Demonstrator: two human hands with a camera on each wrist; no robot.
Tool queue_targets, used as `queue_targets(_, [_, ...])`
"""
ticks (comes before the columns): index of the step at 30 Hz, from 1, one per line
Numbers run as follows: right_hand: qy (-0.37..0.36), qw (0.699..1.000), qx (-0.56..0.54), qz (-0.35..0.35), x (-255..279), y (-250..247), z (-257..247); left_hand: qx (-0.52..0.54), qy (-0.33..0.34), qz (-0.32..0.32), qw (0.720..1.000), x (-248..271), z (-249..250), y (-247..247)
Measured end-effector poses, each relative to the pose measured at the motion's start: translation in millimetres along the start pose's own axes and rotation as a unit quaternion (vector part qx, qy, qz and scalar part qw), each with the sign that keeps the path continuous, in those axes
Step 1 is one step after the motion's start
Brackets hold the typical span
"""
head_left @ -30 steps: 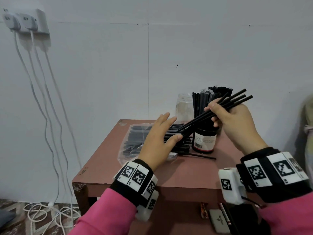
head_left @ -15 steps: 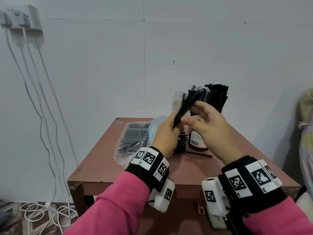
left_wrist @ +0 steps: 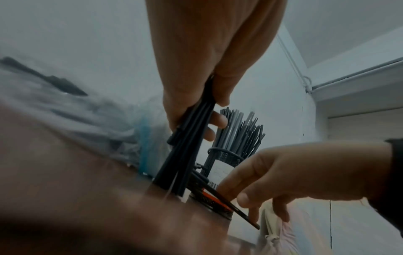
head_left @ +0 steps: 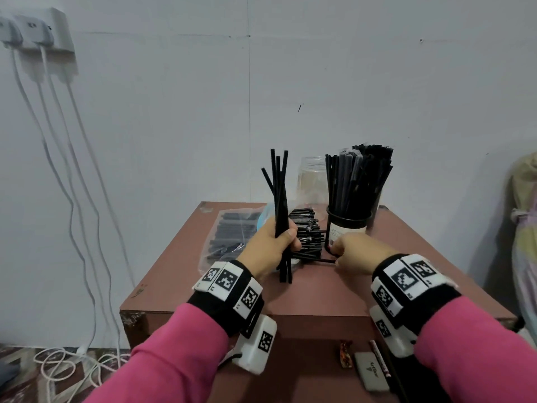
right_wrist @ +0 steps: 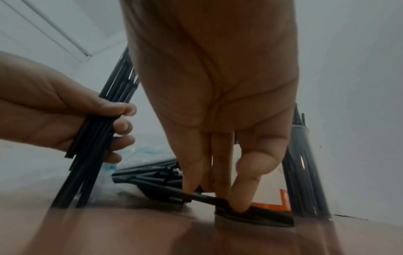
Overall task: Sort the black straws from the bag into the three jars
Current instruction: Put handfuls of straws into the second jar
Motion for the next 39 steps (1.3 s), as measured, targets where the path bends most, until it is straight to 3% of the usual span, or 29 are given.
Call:
queue_targets(7, [0.019, 0.996, 0.076, 0.036, -3.9, 1.4, -3.2, 0.032, -0.008, -0.004, 0.999, -1.8, -1.8, -2.1])
queue_targets(12, [0.005, 0.997, -0.018, 0.079, 2.6, -10.1, -2.9, 0.114, -0.005, 0.024, 0.993, -2.0, 0.6, -5.8])
queue_targets(16, [-0.050, 0.987, -0.107, 0.106, 2.7, -18.4, -25.9, 0.121, -0.012, 0.032, 0.992, -2.1, -0.7, -4.3])
queue_targets(19, [-0.061, 0.980, -0.161, 0.101, 1.3, -20.0, -35.9, 0.117, -0.016, 0.033, 0.992, -1.7, -1.4, -3.1])
queue_targets(23, [-0.035, 0.988, -0.119, 0.089, 0.8, -10.4, -34.7, 0.118, -0.016, 0.036, 0.992, -1.7, -3.3, -5.3])
queue_targets(27, [-0.077, 0.971, -0.223, 0.037, 5.1, -1.6, -41.4, 0.098, -0.030, 0.019, 0.995, 0.0, -7.4, -0.5])
queue_targets(30, [-0.051, 0.965, -0.237, 0.101, 16.1, -26.9, -17.3, 0.090, -0.016, 0.025, 0.996, 1.1, 5.0, -3.4])
queue_targets(33, [0.001, 0.938, -0.305, 0.164, 22.1, -55.9, 33.2, 0.158, 0.009, 0.043, 0.987, -6.3, 30.7, -15.2])
queue_targets(37, [0.100, 0.864, -0.439, 0.225, 14.9, -77.8, 85.6, 0.222, 0.041, 0.097, 0.969, -33.1, 64.2, -26.6])
queue_targets(39, [0.085, 0.842, -0.482, 0.226, -4.7, -81.5, 83.6, 0.242, 0.035, 0.121, 0.962, -51.3, 67.8, -19.7])
Point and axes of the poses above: each hand's wrist, its own x-axis away from the middle knuckle, its own y-axis out of the palm, z = x × y, the point moved 9 cm from there along -x, towards the middle knuckle, and after that the axes turned 5 degrees about -z, right-handed, at the moved point
